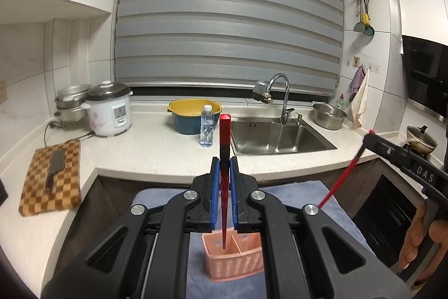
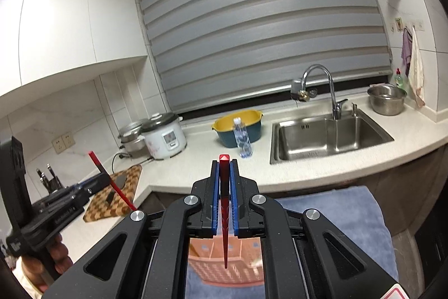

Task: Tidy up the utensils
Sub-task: 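Lift the red chopsticks with both tools and lower them into the pink caddy, then open both tools to release the chopsticks into the caddy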

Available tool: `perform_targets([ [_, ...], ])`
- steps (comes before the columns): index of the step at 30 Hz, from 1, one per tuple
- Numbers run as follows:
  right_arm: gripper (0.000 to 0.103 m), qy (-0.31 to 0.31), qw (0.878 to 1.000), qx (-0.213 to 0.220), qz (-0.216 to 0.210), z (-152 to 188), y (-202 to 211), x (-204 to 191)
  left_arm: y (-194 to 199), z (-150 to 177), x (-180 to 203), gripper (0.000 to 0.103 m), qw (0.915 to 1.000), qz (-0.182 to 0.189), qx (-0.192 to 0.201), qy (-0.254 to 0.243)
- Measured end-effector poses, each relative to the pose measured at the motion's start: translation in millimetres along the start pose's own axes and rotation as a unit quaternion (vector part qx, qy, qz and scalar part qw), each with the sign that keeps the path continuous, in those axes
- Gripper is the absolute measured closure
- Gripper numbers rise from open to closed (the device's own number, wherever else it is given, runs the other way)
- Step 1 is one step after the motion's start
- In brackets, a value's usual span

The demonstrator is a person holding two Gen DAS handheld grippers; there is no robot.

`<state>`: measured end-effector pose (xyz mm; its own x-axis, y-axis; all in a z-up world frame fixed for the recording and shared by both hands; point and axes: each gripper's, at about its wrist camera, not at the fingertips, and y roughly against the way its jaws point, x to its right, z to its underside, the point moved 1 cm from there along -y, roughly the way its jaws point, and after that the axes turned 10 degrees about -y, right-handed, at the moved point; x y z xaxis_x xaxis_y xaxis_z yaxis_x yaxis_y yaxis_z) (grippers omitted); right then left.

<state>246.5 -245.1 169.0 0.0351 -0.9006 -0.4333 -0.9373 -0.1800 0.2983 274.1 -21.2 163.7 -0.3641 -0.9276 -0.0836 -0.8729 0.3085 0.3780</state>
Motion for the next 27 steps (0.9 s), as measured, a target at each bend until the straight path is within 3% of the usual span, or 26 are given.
perform_targets([
  [4,0.096,0.002,1.000,-0.009,0.008,0,-31,2,-26,4,-2,0.096,1.0000,0.004,-0.009,0.001],
  [9,0.096,0.003,0.999,-0.049,0.024,24,-68,14,-52,22,-1,0.096,0.9994,0.012,-0.033,0.001],
  [20,0.095,0.005,0.994,-0.100,0.047,55,-104,31,-94,53,-6,0.095,0.9976,0.007,-0.068,0.013],
  [22,0.086,0.005,0.994,-0.092,0.053,54,-102,32,-95,55,-8,0.081,0.9976,-0.004,-0.067,0.015],
  [23,0.077,0.002,0.995,-0.088,0.053,53,-100,33,-94,56,-10,0.064,0.9975,-0.012,-0.066,0.022],
  [24,0.072,-0.001,0.995,-0.086,0.053,52,-99,33,-93,56,-12,0.058,0.9975,-0.017,-0.064,0.026],
  [25,0.071,-0.003,0.995,-0.083,0.052,51,-96,34,-92,56,-14,0.052,0.9975,-0.022,-0.061,0.028],
  [27,0.071,-0.002,0.995,-0.082,0.052,50,-91,34,-88,56,-14,0.052,0.9975,-0.029,-0.059,0.025],
])
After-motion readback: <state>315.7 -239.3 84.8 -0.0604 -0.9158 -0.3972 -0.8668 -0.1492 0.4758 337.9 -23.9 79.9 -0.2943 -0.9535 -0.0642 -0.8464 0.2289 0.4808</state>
